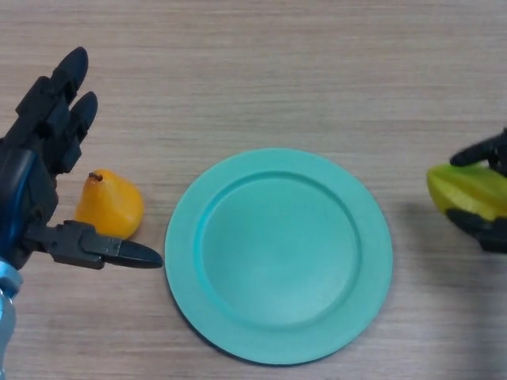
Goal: Pick up the yellow starfruit and place it on the plate
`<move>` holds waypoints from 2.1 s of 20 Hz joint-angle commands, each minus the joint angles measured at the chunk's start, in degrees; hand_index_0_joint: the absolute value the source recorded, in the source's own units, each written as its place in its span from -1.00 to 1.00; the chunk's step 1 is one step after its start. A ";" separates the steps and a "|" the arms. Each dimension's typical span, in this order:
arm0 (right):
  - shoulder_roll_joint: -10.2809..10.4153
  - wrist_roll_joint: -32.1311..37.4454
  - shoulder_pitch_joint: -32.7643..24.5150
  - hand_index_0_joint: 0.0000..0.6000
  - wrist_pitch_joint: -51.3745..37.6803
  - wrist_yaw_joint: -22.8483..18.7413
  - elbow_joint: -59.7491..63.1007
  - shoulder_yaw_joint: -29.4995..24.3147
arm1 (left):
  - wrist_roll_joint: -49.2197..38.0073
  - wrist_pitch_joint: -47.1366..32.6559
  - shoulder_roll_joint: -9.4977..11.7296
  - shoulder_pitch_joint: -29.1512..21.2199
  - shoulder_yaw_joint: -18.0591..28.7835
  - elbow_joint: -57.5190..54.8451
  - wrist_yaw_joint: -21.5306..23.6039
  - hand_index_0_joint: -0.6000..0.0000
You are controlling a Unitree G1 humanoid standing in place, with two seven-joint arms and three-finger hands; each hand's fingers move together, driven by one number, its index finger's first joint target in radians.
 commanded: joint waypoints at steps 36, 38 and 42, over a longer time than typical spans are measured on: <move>1.83 7.78 1.95 -1.00 4.07 4.01 -28.79 -1.56 | -0.81 -8.93 1.25 -2.60 1.40 -3.22 2.10 1.00; 1.38 8.83 3.30 -1.00 4.02 4.30 -29.16 -3.55 | -0.32 -7.38 1.37 -3.02 1.25 -3.31 2.07 1.00; 1.70 9.82 4.18 -1.00 6.77 3.76 -32.06 -3.79 | 1.79 -5.83 1.18 -2.27 0.01 -3.88 -0.28 1.00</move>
